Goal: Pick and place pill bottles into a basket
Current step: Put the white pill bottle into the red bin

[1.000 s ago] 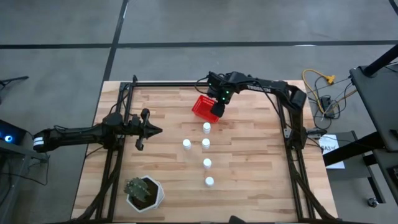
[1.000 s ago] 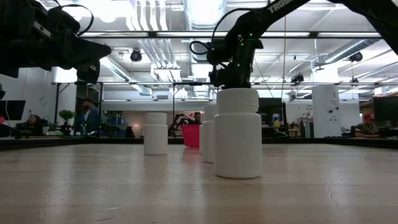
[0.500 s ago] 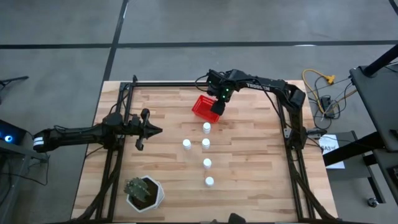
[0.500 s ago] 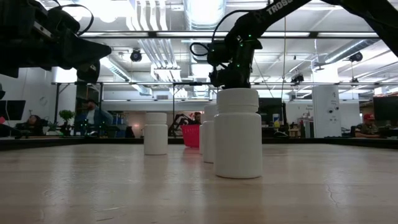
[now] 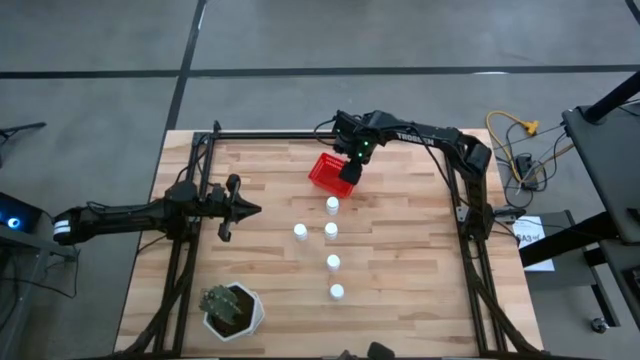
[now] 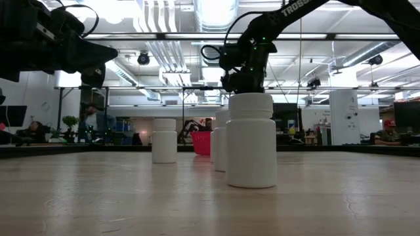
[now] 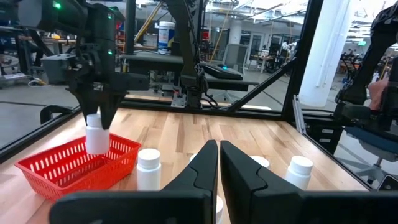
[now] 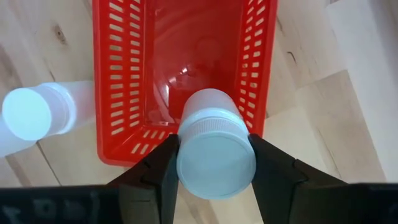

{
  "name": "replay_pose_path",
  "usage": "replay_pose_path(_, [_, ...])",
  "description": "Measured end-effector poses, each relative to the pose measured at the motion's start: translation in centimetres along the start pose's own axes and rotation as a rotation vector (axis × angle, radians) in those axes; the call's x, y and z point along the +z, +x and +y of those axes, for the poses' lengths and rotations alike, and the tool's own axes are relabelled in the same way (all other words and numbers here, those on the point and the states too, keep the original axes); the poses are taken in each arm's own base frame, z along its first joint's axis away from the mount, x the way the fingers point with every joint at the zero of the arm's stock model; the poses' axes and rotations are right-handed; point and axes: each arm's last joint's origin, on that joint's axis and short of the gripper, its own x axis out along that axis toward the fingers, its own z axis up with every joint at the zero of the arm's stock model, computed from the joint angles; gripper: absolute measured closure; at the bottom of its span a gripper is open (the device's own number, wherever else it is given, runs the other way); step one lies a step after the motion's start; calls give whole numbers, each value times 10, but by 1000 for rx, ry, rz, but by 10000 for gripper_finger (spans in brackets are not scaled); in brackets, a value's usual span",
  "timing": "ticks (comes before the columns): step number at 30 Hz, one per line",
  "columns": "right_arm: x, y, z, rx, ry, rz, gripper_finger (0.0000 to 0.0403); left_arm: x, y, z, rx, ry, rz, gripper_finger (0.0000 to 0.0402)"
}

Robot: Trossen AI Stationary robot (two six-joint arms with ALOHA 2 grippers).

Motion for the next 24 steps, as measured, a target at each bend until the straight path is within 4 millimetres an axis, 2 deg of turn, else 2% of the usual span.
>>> replay_pose_path(7, [1,1,-1,-4,11,-5,260,0,0,0,0,0,0,401])
replay_pose_path(16, [2,26,-4,-7,43,57,260,0,0,0,-1,-6,-2,401])
replay_pose_path(24, [3,25,-5,-8,43,55,260,0,0,0,-1,-6,-3,401])
